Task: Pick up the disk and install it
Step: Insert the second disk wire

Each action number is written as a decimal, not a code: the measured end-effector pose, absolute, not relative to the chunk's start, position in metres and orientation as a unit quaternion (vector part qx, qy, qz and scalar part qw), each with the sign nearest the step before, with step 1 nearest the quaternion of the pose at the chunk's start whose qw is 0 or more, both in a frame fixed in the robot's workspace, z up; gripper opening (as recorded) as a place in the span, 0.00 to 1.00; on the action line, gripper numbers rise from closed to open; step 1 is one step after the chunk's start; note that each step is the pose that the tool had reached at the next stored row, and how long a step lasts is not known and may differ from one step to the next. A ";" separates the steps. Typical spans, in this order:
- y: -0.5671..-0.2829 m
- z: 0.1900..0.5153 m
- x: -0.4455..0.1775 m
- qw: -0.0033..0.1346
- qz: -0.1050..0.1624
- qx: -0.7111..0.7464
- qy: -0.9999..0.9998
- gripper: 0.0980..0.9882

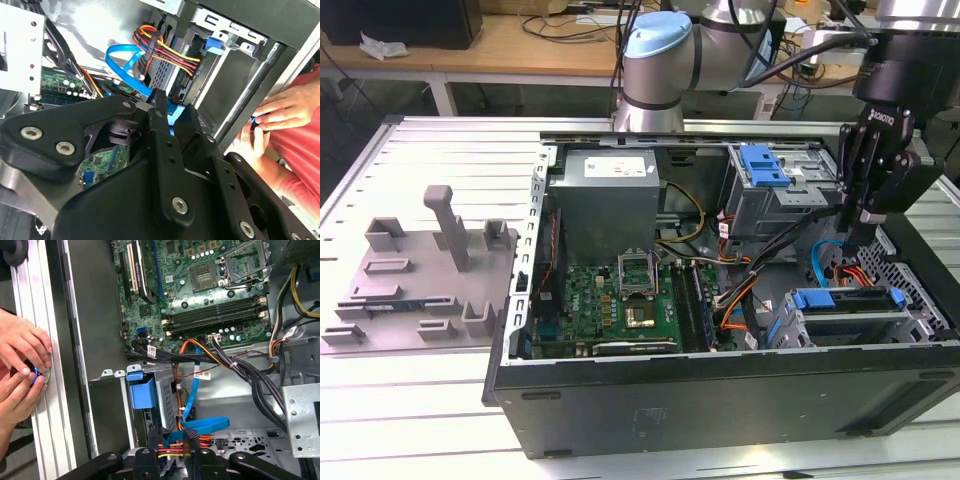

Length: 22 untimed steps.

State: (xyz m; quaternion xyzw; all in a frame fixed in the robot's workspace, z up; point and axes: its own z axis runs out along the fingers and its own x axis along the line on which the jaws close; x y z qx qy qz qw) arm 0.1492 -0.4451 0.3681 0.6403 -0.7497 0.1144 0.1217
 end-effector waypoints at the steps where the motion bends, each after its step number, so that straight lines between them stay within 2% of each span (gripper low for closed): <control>1: -0.446 0.368 0.148 0.121 0.115 0.640 -0.750 0.26; 19: -0.446 0.361 0.146 0.118 0.118 0.660 -0.732 0.26; 21: -0.446 0.360 0.146 0.118 0.118 0.660 -0.732 0.24; 22: -0.446 0.360 0.146 0.118 0.118 0.660 -0.732 0.17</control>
